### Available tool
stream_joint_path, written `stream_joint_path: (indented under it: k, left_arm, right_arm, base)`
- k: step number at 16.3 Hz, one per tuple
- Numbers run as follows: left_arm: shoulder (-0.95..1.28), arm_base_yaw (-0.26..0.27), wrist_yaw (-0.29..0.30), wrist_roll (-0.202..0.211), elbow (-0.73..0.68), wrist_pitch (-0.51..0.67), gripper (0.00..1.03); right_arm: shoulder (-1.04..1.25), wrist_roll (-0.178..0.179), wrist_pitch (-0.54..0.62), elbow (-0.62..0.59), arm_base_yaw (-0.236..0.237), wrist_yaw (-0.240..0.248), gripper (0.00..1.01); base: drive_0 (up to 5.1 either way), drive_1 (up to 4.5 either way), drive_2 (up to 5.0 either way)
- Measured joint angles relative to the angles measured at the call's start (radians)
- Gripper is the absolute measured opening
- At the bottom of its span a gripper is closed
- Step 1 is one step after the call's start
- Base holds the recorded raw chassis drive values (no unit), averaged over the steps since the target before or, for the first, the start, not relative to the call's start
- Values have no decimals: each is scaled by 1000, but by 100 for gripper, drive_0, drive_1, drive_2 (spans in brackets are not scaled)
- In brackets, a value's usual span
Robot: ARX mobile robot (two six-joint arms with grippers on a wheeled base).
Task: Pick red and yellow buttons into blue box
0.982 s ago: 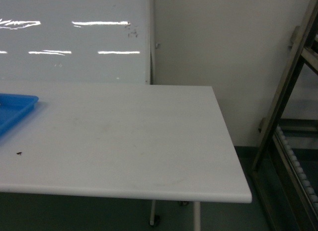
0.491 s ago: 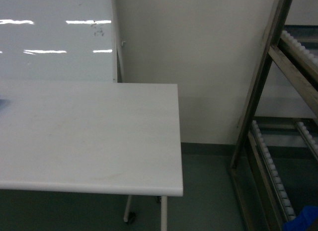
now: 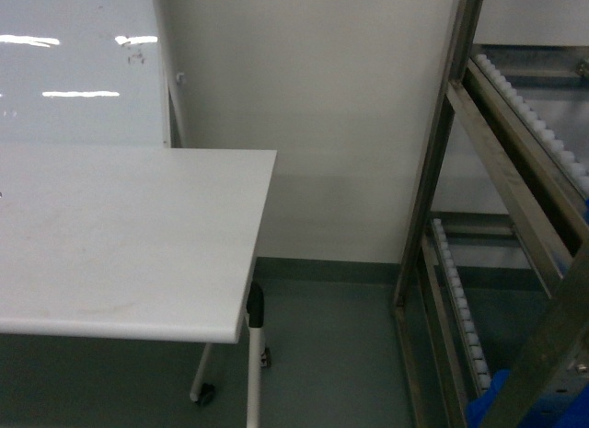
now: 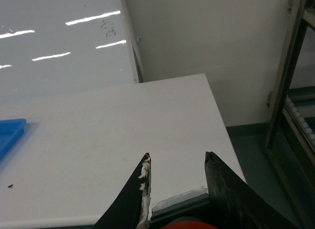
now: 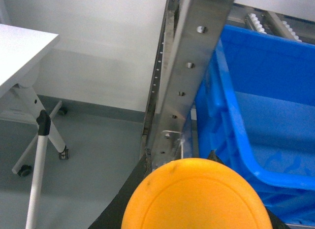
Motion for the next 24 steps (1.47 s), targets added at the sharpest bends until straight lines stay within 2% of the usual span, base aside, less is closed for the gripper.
stream_joint_path:
  k: [24]
  left_arm:
    - [0,0,0,0,0,3,28]
  right_arm:
    - [0,0,2,0,0,0,27]
  base:
    - [503,-243,-243]
